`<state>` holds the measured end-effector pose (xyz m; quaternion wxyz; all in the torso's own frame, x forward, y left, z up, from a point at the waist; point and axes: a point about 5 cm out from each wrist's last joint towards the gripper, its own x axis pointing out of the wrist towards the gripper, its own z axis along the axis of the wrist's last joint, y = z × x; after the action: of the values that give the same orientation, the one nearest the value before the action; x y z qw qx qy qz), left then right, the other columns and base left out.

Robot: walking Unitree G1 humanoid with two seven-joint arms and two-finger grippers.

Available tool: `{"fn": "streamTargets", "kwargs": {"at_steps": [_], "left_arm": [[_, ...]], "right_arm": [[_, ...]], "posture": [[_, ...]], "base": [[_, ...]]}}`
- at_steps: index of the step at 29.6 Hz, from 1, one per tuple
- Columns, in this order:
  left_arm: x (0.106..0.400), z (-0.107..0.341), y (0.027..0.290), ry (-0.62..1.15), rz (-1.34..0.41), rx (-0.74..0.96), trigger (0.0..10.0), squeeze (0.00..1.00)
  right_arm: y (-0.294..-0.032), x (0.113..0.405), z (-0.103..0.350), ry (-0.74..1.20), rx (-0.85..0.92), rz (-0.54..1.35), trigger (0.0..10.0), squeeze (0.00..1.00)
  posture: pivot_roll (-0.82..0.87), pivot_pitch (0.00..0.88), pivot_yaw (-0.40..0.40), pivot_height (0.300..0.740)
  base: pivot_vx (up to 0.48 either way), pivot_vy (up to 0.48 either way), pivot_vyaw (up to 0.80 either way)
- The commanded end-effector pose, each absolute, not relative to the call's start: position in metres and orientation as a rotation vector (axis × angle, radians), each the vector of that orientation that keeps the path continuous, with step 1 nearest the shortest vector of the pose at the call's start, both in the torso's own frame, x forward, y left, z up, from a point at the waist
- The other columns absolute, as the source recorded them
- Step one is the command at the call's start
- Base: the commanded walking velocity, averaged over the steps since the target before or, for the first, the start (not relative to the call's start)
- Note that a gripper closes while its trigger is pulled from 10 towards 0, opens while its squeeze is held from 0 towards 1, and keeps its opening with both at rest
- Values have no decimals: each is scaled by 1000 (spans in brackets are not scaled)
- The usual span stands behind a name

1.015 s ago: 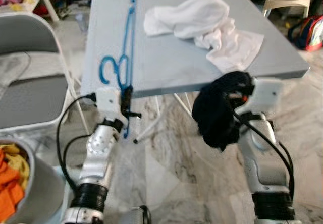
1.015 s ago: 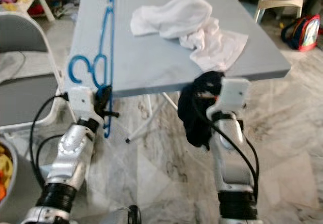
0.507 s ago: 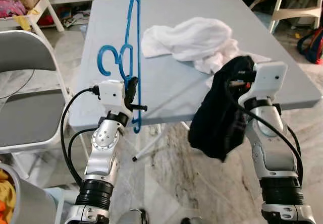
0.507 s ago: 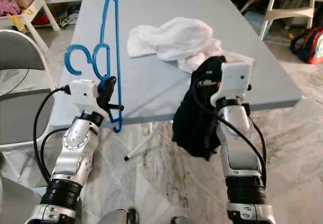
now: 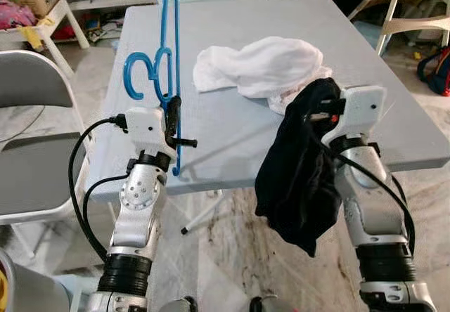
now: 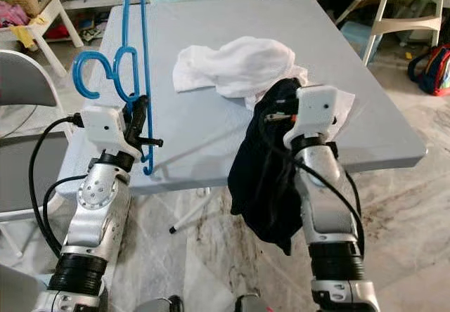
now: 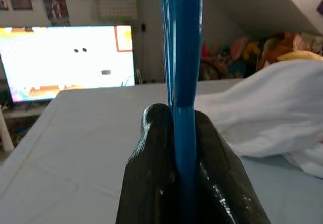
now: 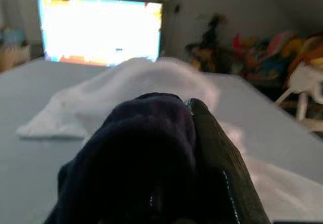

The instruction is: Hang hanger

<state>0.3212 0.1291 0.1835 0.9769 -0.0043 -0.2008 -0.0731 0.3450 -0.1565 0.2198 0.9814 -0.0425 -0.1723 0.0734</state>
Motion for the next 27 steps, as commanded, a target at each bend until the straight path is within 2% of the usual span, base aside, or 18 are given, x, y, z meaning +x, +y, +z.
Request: {"fn": "streamTargets", "kwargs": {"at_steps": [1,10,15,21,27], "left_arm": [[316,142,138,-218,-110,17,10000,0],[310,138,145,-212,-47,34,10000,0],[306,137,146,-207,-33,32,10000,0],[302,134,149,-197,-18,35,10000,0],[297,135,153,-203,6,44,10000,0]], "right_arm": [[-151,349,236,-383,-85,198,10000,0],[-142,390,297,-407,-104,322,10000,0],[-122,412,326,-326,-130,449,10000,0],[-130,416,374,-439,-95,305,10000,0],[-151,394,452,-734,-131,58,10000,0]], "posture": [[89,233,-18,740],[109,237,-42,740],[131,241,-53,740],[156,248,-57,740],[205,262,-76,740]], "base": [[0,0,0],[0,0,0],[0,0,0],[0,0,0],[0,0,0]]}}
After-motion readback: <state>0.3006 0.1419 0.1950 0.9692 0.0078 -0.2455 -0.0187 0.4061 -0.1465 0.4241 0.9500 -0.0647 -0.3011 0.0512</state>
